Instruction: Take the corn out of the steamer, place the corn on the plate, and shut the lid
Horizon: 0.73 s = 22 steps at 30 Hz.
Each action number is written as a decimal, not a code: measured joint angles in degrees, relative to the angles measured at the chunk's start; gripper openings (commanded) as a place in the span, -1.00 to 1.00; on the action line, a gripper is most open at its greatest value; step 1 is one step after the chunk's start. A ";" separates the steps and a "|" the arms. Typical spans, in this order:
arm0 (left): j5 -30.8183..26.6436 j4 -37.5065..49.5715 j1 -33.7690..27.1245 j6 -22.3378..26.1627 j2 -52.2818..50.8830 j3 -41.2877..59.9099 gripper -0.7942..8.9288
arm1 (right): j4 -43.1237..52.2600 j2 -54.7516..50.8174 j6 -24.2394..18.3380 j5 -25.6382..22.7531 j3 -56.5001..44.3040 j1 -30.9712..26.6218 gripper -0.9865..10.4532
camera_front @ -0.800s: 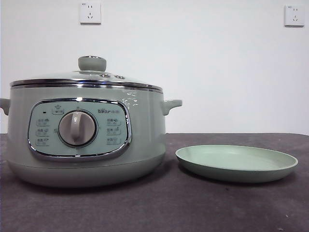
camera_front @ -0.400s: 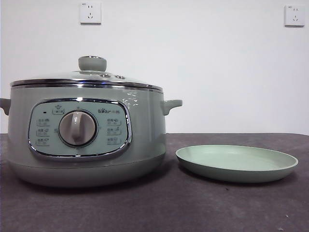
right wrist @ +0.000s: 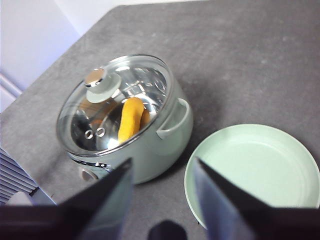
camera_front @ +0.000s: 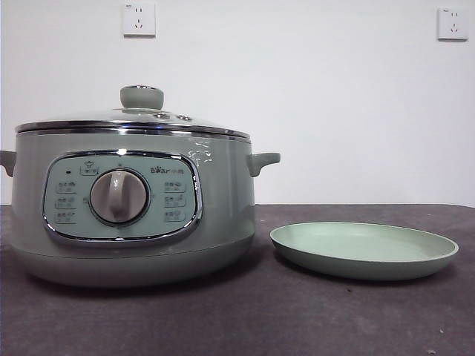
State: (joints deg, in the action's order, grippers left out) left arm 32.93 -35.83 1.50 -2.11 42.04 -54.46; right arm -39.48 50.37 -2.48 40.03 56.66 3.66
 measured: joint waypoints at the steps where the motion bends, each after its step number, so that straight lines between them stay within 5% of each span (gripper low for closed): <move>1: 0.00 0.07 0.37 0.00 0.92 -0.28 -0.06 | 0.00 0.57 0.11 0.02 0.00 0.13 -0.10; 7: -1.99 1.22 4.28 0.02 8.28 -3.02 -0.05 | 0.11 2.73 0.57 -0.02 0.00 1.77 -0.10; 22: -23.54 1.79 20.79 3.02 30.40 -12.00 -0.06 | 0.48 3.13 1.20 -0.13 0.00 2.82 -0.11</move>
State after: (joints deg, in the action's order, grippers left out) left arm 9.39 -34.04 22.28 0.91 72.44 -66.46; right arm -39.00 53.49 -1.28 39.90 56.66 6.48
